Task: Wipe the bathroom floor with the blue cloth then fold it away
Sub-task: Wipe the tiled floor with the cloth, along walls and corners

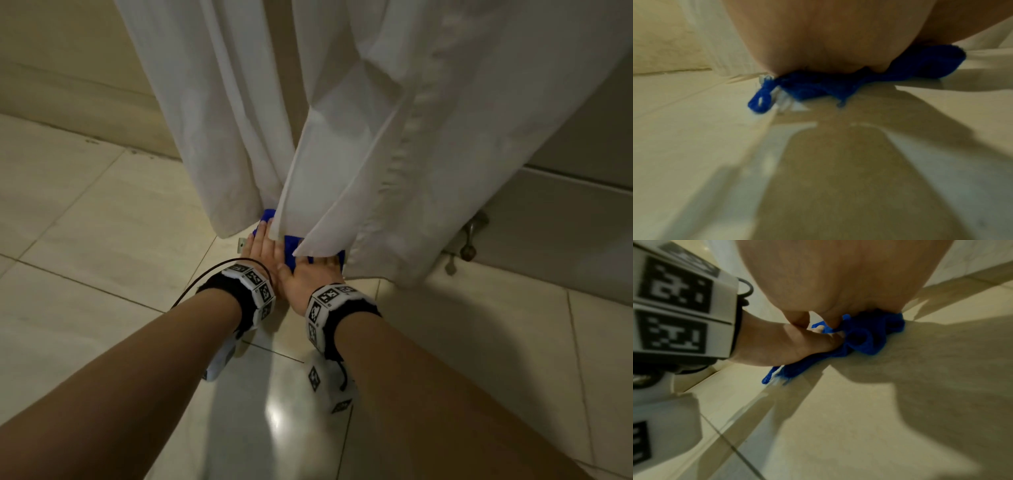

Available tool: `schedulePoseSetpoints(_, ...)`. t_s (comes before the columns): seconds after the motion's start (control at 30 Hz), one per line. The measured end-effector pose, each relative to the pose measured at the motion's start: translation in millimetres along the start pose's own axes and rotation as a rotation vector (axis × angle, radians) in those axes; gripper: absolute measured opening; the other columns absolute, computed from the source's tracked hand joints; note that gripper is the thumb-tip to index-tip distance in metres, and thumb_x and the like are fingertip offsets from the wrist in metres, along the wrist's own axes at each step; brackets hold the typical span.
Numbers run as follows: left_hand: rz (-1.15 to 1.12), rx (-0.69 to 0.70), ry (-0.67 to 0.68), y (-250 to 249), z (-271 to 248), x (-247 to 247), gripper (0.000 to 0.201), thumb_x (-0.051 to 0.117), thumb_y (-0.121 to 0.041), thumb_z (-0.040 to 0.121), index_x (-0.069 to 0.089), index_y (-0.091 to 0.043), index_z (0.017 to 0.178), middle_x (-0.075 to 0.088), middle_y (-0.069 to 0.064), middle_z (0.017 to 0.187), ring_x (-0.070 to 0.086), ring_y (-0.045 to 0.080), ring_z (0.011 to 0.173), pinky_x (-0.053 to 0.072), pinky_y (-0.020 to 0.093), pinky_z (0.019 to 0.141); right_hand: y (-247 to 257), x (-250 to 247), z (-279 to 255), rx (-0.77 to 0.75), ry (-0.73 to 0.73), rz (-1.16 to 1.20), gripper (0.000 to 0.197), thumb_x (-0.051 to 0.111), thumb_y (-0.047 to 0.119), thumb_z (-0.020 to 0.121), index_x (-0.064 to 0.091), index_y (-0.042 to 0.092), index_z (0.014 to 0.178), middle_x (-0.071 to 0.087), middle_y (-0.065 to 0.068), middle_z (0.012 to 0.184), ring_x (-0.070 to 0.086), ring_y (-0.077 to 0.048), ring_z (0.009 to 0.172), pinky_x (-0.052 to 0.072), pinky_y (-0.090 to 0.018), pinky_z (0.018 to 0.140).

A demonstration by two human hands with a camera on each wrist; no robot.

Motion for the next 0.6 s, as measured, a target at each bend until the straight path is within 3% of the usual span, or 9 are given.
schedulePoseSetpoints(0.07, 0.003, 0.037, 0.008, -13, 1, -5, 0.088, 0.045, -0.047, 0.094, -0.008, -0.009, 0.153, 0.000, 0.015, 0.159, 0.003, 0.034, 0.148, -0.002, 0.043, 0.120, -13, 3, -1, 0.048, -0.021, 0.042, 0.071, 0.018, 0.054, 0.102, 0.002, 0.012, 0.156, 0.002, -0.021, 0.162, 0.004, -0.036, 0.149, -0.002, -0.046, 0.121)
schedulePoseSetpoints(0.2, 0.037, 0.097, 0.032, -47, 6, -9, 0.084, 0.037, -0.055, 0.094, -0.009, -0.020, 0.155, -0.008, 0.009, 0.162, -0.009, 0.032, 0.149, -0.009, 0.047, 0.119, -47, -2, -12, 0.090, -0.012, 0.075, 0.070, 0.021, 0.052, 0.101, 0.004, 0.013, 0.156, -0.004, -0.019, 0.162, -0.002, -0.034, 0.149, -0.003, -0.042, 0.120)
schedulePoseSetpoints(0.3, 0.146, 0.188, 0.103, -73, -14, -15, 0.072, 0.027, -0.045, 0.102, -0.014, -0.013, 0.153, -0.017, 0.009, 0.160, -0.011, 0.031, 0.149, -0.002, 0.047, 0.120, -70, -5, -24, 0.115, -0.014, 0.095, 0.070, 0.022, 0.053, 0.101, 0.001, 0.016, 0.156, -0.008, -0.015, 0.163, -0.005, -0.031, 0.150, -0.001, -0.042, 0.121)
schedulePoseSetpoints(0.37, 0.189, 0.234, 0.099, -90, -26, -19, 0.075, 0.029, -0.043, 0.103, -0.018, -0.010, 0.151, -0.020, 0.009, 0.160, -0.011, 0.030, 0.149, -0.003, 0.046, 0.120, -81, -7, -34, 0.123, -0.011, 0.114, 0.071, 0.020, 0.054, 0.101, -0.004, 0.017, 0.157, -0.008, -0.013, 0.163, -0.002, -0.029, 0.150, -0.003, -0.042, 0.122)
schedulePoseSetpoints(0.5, 0.022, 0.117, 0.016, -110, -22, -16, 0.097, 0.044, -0.055, 0.092, -0.014, -0.006, 0.151, -0.007, 0.013, 0.161, -0.001, 0.030, 0.149, -0.002, 0.042, 0.119, -101, -6, -57, 0.127, -0.019, 0.049, 0.069, 0.017, 0.052, 0.102, -0.007, 0.015, 0.156, -0.002, -0.014, 0.163, -0.003, -0.031, 0.150, -0.005, -0.044, 0.121)
schedulePoseSetpoints(0.6, 0.015, 0.170, -0.075, -134, -32, -15, 0.092, 0.039, -0.050, 0.092, -0.014, -0.002, 0.151, -0.008, 0.016, 0.160, -0.003, 0.033, 0.148, -0.006, 0.043, 0.119, -126, 2, -70, 0.165, -0.054, 0.008, 0.071, 0.018, 0.053, 0.100, -0.001, 0.013, 0.156, 0.001, -0.017, 0.163, -0.012, -0.033, 0.149, -0.005, -0.042, 0.121)
Point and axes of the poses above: each hand's wrist, its own z-axis towards the middle knuckle, its own x-axis out of the palm, y = z × x, the point moved 5 cm from there along z, towards the middle knuckle
